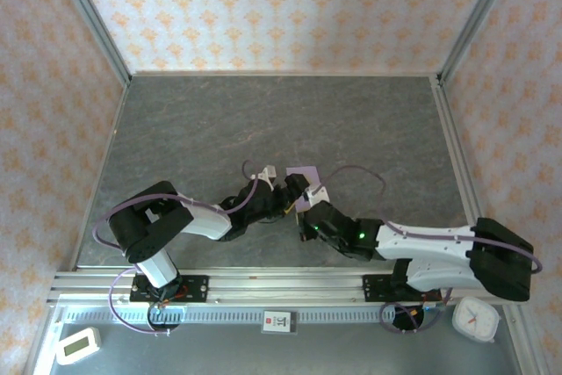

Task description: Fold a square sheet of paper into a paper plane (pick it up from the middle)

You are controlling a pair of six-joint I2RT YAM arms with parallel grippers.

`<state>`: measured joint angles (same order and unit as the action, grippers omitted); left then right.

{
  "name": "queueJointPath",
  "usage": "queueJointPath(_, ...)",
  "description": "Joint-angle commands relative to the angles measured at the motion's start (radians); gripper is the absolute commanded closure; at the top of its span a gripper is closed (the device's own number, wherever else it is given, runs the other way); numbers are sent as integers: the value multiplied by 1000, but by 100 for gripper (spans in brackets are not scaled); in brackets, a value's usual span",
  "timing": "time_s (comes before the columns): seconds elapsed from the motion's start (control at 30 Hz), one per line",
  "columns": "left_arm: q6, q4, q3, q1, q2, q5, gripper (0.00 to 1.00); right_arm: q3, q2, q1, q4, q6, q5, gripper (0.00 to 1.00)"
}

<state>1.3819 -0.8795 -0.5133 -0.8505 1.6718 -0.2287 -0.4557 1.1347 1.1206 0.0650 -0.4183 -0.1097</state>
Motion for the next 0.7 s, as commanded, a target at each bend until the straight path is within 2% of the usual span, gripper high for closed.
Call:
queueJointPath(0.0, -21, -26, 0, -2, 5, -6, 2, 22, -38, -16, 38, -6, 40, 100)
queueJointPath(0.1, -21, -27, -5, -2, 10, -10, 1, 15, -25, -19, 14, 13, 51, 98)
queueJointPath(0.17, -21, -27, -9, -3, 12, -11, 2, 0, 11, -19, -21, 39, 59, 63)
queueJointPath(0.23, -21, -26, -13, -2, 12, -11, 2, -11, 40, -16, -52, 60, 47, 45)
queueJointPath(0.27, -21, -26, -15, -2, 12, -11, 2, -10, 42, -12, -56, 70, 38, 39)
queueJointPath(0.33, -23, -24, -17, -2, 11, -13, 2, -8, 62, -4, -60, 84, 16, 33)
queueJointPath(0.43, -23, -20, -21, -2, 9, -11, 2, -3, 68, 5, -58, 94, -22, 29)
queueJointPath(0.67, -23, -19, -28, -2, 14, -15, 2, -34, 147, 43, -76, 115, -90, 27)
